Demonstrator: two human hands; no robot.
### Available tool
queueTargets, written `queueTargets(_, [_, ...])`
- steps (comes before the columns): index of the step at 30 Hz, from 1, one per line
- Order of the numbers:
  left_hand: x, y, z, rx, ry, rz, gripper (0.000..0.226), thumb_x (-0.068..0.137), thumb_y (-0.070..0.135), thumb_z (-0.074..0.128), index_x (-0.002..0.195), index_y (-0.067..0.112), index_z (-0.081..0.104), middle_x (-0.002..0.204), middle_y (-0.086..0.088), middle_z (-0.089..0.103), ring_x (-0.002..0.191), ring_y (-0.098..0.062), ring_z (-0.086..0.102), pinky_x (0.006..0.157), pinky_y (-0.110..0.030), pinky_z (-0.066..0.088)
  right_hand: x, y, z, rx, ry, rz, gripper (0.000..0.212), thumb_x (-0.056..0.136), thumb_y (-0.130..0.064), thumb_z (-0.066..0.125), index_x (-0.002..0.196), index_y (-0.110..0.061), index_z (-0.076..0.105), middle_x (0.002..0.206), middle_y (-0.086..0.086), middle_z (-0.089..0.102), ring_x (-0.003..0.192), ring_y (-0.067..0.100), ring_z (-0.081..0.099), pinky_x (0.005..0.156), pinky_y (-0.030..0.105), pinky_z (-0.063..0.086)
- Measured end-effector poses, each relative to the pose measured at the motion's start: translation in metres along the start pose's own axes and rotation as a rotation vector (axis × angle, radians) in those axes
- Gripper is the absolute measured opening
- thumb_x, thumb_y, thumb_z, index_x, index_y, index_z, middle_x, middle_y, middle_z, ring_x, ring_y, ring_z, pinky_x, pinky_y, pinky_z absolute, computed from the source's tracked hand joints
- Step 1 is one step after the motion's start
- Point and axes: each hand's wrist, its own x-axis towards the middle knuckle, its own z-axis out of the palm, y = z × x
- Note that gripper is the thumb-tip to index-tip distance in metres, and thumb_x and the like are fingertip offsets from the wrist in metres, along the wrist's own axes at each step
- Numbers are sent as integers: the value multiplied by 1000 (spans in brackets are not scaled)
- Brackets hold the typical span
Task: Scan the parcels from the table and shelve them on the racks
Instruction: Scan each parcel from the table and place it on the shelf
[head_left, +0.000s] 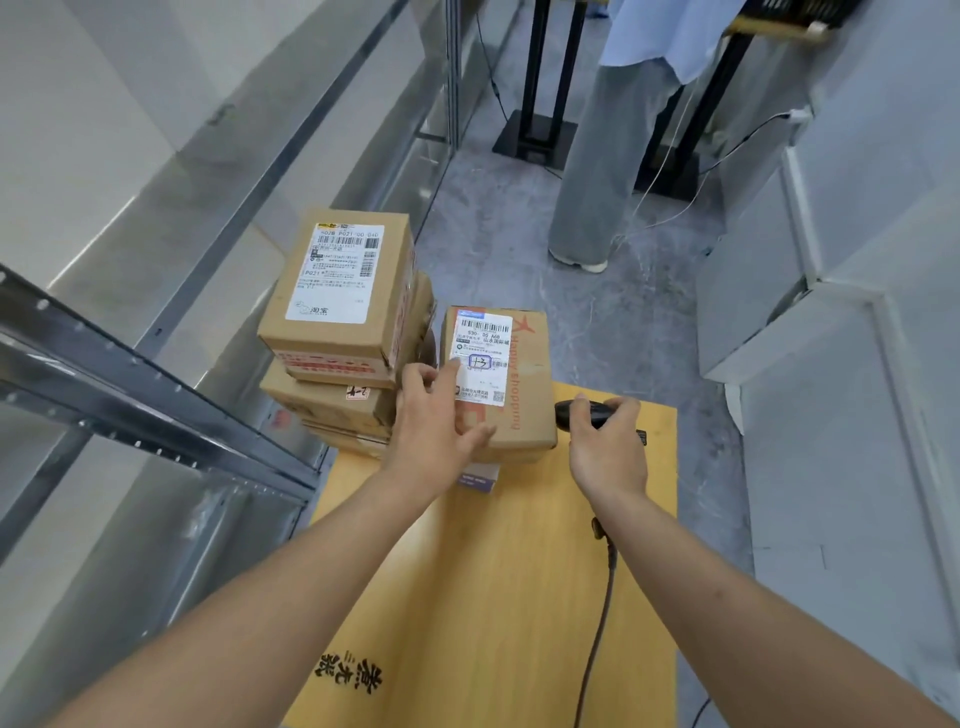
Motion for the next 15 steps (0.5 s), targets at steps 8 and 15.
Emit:
queueTargets(8, [2,-20,18,-326,-113,-181,72,82,64,73,143,59,36,122,23,68,123,-17,58,105,-49,50,-1,6,-1,-6,-3,-18,39,107,-54,43,126,-20,39,94,-4,65,84,24,64,74,41,48])
queueTargets(15, [-4,-8,22,-563,-217,-179,78,106,36,59,159,59,7,141,25,58,126,5,57,104,-21,42,-7,12,0,-11,16,22,38,108,-52,42,127,-19,37,84,-7,61,73,16,59,66,38,43])
